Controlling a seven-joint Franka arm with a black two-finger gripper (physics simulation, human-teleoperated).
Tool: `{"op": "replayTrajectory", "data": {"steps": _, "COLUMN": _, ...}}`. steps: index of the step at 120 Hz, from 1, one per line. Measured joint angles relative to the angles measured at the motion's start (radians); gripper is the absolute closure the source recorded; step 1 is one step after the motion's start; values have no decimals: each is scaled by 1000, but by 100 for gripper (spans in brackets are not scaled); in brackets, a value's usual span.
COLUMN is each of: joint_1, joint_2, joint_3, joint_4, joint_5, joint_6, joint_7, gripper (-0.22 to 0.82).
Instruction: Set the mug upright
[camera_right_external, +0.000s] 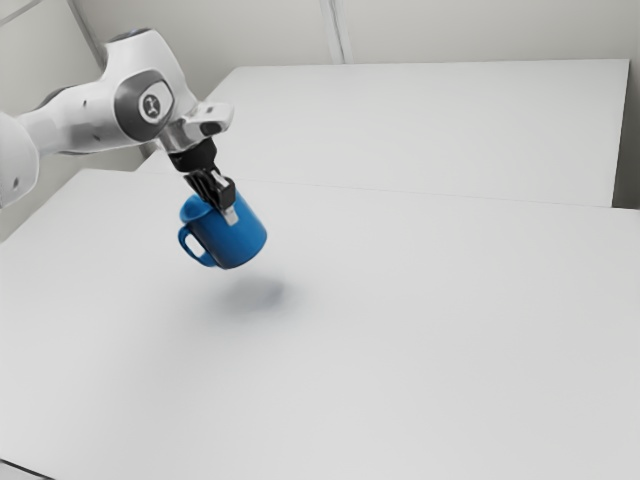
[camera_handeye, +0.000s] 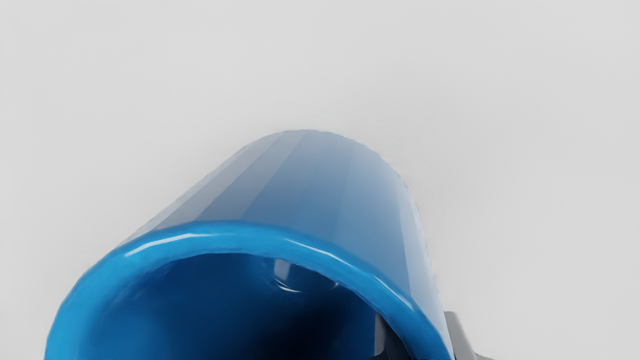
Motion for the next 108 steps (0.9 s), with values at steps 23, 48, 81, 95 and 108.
{"op": "replayTrajectory", "data": {"steps": 23, "joint_1": -3, "joint_2": 13, "joint_3": -27, "joint_4": -61, "joint_5": 134, "joint_6": 60, "joint_7": -119, "gripper": 79}}
{"op": "replayTrajectory", "data": {"steps": 48, "joint_1": -8, "joint_2": 49, "joint_3": -62, "joint_4": -101, "joint_5": 207, "joint_6": 105, "joint_7": -214, "gripper": 79}}
{"op": "replayTrajectory", "data": {"steps": 81, "joint_1": -10, "joint_2": 93, "joint_3": -72, "joint_4": -151, "joint_5": 226, "joint_6": 170, "joint_7": -299, "gripper": 69}}
{"op": "replayTrajectory", "data": {"steps": 95, "joint_1": -12, "joint_2": 101, "joint_3": -77, "joint_4": -152, "joint_5": 218, "joint_6": 182, "joint_7": -318, "gripper": 43}}
{"op": "replayTrajectory", "data": {"steps": 108, "joint_1": -12, "joint_2": 97, "joint_3": -80, "joint_4": -152, "joint_5": 214, "joint_6": 186, "joint_7": -333, "gripper": 26}}
